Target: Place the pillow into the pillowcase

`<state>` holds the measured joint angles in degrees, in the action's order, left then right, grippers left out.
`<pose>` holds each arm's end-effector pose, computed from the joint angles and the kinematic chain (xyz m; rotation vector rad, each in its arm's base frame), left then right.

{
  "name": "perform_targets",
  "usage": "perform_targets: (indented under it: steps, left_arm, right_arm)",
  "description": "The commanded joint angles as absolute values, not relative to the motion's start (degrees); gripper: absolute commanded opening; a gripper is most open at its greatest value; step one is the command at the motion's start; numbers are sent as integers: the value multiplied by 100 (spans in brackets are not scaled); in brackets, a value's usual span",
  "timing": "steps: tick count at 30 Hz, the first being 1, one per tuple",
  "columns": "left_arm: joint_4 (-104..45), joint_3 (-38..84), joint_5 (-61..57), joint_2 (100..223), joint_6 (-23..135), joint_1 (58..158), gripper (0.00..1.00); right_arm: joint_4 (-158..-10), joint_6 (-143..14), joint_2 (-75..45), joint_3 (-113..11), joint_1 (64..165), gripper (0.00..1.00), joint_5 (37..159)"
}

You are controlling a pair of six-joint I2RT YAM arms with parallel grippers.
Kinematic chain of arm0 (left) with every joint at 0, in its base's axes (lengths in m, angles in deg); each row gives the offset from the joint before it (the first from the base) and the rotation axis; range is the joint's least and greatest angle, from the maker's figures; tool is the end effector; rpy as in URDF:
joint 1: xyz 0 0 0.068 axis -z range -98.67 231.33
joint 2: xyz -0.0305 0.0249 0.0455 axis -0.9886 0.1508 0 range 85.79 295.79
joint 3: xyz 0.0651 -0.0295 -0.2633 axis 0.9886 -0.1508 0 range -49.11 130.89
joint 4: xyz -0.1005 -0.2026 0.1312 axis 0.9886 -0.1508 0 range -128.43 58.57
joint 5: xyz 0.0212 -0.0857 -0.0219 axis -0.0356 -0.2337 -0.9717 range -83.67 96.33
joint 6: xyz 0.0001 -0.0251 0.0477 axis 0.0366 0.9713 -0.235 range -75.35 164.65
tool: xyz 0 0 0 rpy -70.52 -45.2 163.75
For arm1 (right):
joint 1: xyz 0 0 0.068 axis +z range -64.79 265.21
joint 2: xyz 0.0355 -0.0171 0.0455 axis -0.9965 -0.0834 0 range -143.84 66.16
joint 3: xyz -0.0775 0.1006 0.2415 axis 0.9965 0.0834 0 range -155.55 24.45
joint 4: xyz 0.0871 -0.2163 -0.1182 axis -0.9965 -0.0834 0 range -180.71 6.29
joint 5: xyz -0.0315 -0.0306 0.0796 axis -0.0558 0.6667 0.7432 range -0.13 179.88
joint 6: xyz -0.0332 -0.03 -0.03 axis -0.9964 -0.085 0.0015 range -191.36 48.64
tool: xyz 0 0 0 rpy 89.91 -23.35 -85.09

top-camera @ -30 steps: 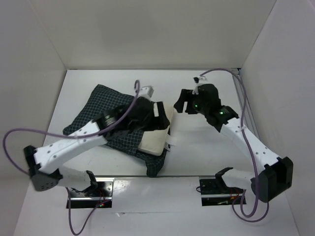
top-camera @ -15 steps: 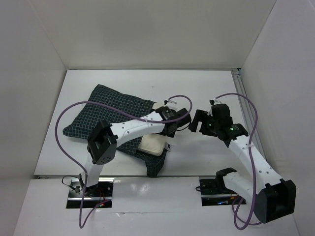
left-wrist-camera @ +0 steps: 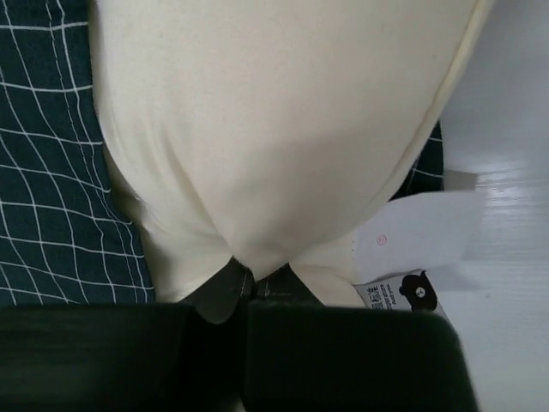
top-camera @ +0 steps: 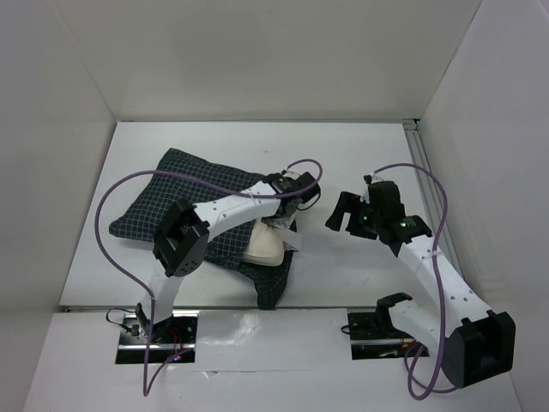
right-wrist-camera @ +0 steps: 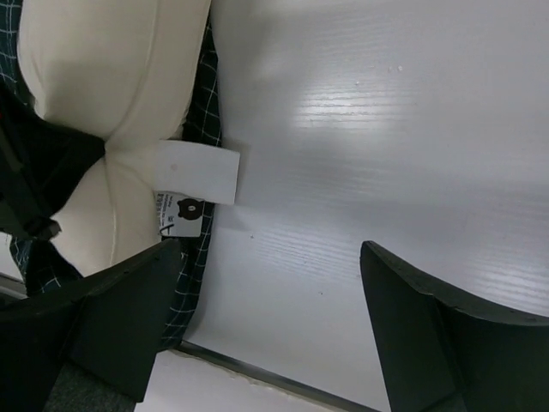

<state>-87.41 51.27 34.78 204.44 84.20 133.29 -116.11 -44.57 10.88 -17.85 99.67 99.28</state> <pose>0.2763 -0.3256 0.2240 0.1898 2.5863 0.2017 0.1908 0.0551 0.2564 0.1784 2.4095 0.5348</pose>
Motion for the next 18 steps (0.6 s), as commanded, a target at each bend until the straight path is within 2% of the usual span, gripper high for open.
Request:
perform_targets:
  steps: [1,5,9,13,18]
  left_arm:
    - [-8486,5143,2796,20199,8139,12933,0]
    - [-8645,5214,2436,19356,8008,12625,0]
    - [-8575,5214,1664,18336,7841,12177,0]
    - [-8426,5048,925,17738,7840,11781,0]
    - [-8355,4994,739,17272,7787,11526,0]
  right_arm:
    - [-11333,-4464,930,-1747,9928,92,10165]
    - [-11034,-4464,623,-1686,9928,92,10595]
    - [-10360,-4262,481,-1686,10129,86,11061]
    - [-9576,-3718,359,-1765,10761,78,10817]
    - [-8741,-3243,-98,-2081,11570,71,10369]
